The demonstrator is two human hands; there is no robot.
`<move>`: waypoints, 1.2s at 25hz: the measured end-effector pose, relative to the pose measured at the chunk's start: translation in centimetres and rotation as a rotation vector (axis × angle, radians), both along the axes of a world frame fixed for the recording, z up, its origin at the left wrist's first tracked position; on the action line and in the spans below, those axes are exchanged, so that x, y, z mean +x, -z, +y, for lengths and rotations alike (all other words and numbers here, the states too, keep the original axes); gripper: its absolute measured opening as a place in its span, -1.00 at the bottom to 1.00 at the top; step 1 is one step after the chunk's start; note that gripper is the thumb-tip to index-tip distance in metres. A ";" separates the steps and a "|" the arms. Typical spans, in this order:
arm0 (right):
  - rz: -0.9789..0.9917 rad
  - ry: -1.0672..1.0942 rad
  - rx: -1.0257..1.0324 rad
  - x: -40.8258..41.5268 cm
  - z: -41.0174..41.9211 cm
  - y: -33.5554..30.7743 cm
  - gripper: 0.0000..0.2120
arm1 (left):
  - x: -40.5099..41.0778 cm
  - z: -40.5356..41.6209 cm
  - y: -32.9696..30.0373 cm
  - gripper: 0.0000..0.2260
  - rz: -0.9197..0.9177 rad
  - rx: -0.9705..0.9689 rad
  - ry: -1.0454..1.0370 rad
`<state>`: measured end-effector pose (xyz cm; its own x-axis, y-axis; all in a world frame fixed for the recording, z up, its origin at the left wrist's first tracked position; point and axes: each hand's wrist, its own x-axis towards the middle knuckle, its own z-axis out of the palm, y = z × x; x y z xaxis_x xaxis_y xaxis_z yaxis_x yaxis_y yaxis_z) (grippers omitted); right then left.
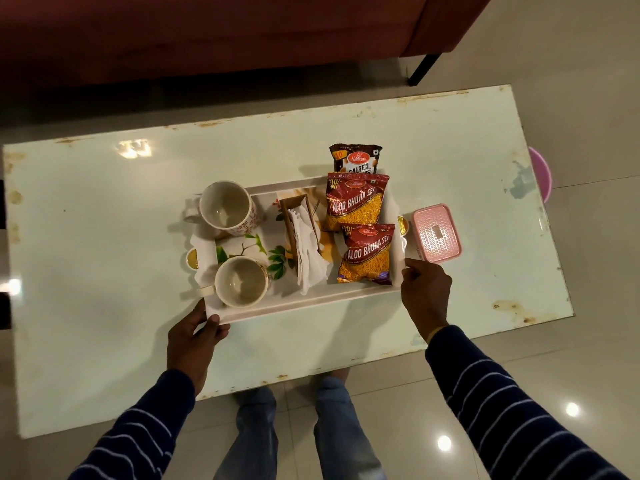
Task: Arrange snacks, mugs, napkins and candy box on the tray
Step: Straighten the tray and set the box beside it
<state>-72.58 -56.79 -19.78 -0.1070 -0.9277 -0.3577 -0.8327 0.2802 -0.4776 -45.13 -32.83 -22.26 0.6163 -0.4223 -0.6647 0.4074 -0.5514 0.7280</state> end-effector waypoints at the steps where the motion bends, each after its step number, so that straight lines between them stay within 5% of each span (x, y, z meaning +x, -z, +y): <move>1: 0.001 0.003 -0.003 0.0 0.0 0.0 -0.75 | 0.0 0.0 0.0 -0.66 0.003 0.003 -0.001; 11: 0.003 0.072 -0.078 -0.6 0.4 0.0 -0.88 | 0.7 -0.4 -0.9 -0.77 -0.111 0.190 0.087; 15: 0.224 -0.059 -0.306 -2.3 -0.1 -0.3 -0.59 | 0.7 -0.2 -0.9 -0.76 -0.125 0.199 0.084; 18: 0.273 -0.174 -0.210 -3.2 -2.7 -0.1 -0.40 | 0.8 -0.1 -0.9 -0.69 -0.146 0.209 0.145; 23: 0.154 -0.231 -0.156 -4.1 -3.6 1.0 -0.58 | 0.7 0.0 -1.2 -0.66 -0.162 0.235 0.183; 30: 0.120 -0.104 -0.164 -4.5 -0.2 1.6 -0.55 | 0.7 0.1 -0.9 -0.65 -0.172 0.238 0.168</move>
